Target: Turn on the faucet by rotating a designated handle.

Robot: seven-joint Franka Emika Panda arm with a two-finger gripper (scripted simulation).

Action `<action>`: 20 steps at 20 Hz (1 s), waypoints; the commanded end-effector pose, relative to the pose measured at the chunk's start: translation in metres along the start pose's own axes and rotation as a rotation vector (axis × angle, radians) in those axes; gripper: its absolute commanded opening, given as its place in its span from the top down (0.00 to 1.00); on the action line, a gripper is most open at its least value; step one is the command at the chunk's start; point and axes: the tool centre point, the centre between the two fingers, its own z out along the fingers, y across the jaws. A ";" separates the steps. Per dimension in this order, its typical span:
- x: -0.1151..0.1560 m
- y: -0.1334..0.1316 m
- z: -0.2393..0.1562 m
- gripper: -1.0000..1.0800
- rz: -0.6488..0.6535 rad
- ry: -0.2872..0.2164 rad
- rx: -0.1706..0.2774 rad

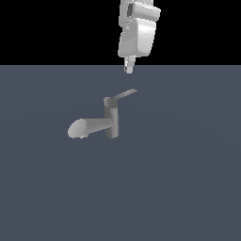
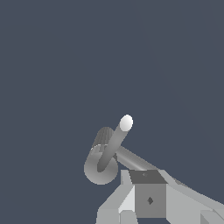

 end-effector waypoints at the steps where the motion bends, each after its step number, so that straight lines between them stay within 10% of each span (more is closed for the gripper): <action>1: 0.009 -0.010 0.016 1.00 0.078 0.016 0.001; 20: 0.048 -0.045 0.085 1.00 0.400 0.112 0.021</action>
